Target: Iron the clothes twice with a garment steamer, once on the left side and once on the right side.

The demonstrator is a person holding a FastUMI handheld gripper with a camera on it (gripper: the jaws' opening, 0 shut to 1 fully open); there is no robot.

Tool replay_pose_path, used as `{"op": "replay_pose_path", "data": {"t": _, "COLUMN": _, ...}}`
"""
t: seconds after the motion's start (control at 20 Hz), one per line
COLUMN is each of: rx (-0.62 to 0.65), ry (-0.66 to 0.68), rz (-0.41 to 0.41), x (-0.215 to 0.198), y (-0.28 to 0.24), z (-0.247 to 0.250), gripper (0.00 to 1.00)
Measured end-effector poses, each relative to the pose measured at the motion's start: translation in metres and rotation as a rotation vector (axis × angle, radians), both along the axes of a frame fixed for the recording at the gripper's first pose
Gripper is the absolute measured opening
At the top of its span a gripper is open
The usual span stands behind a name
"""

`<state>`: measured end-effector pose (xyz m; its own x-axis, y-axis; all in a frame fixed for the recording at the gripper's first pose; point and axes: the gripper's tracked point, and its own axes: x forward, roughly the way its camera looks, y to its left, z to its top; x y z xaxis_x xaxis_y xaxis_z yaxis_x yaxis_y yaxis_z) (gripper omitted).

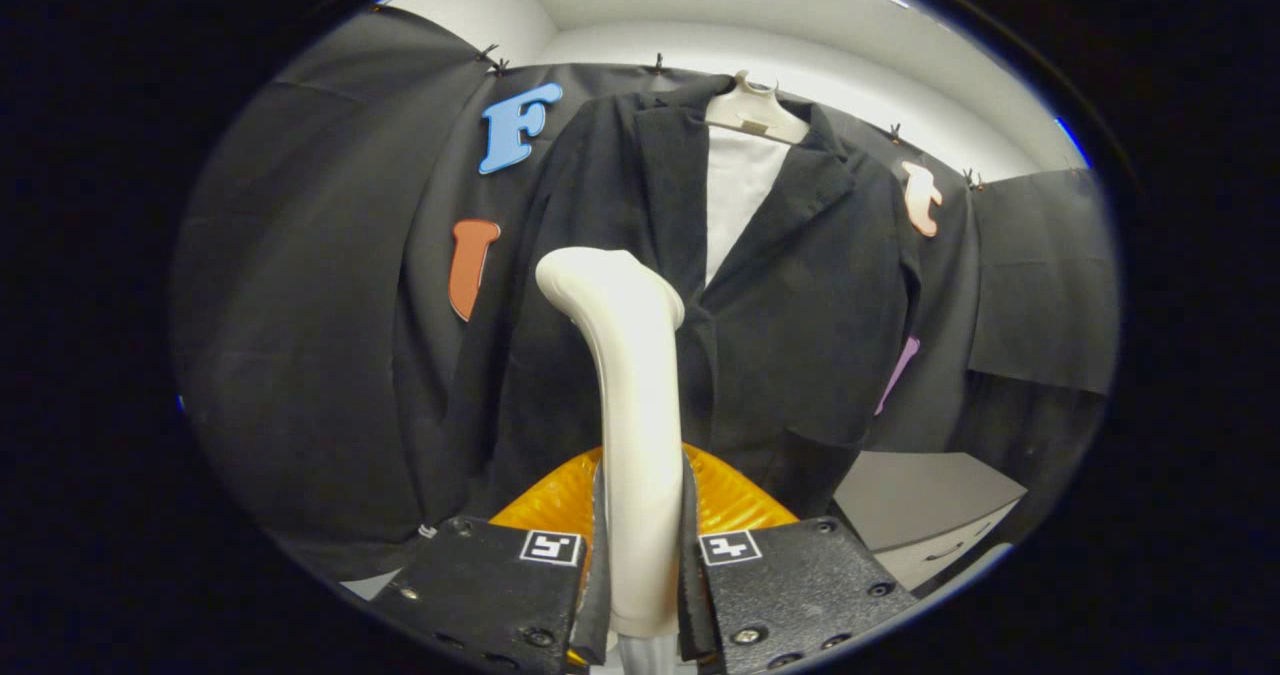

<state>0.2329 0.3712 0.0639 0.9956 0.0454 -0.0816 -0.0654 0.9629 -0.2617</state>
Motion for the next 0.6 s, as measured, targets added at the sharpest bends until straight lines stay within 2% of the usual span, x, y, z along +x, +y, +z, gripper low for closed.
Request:
{"op": "replay_pose_path", "data": {"t": 0.05, "rx": 0.009, "ry": 0.039, "rz": -0.002, "x": -0.001, "y": -0.001, "z": -0.016, "gripper": 0.3}}
{"op": "replay_pose_path", "data": {"t": 0.25, "rx": -0.008, "ry": 0.06, "rz": -0.022, "x": -0.005, "y": -0.004, "z": -0.046, "gripper": 0.3}}
{"op": "replay_pose_path", "data": {"t": 0.6, "rx": -0.028, "ry": 0.101, "rz": -0.026, "x": -0.008, "y": -0.011, "z": -0.069, "gripper": 0.3}}
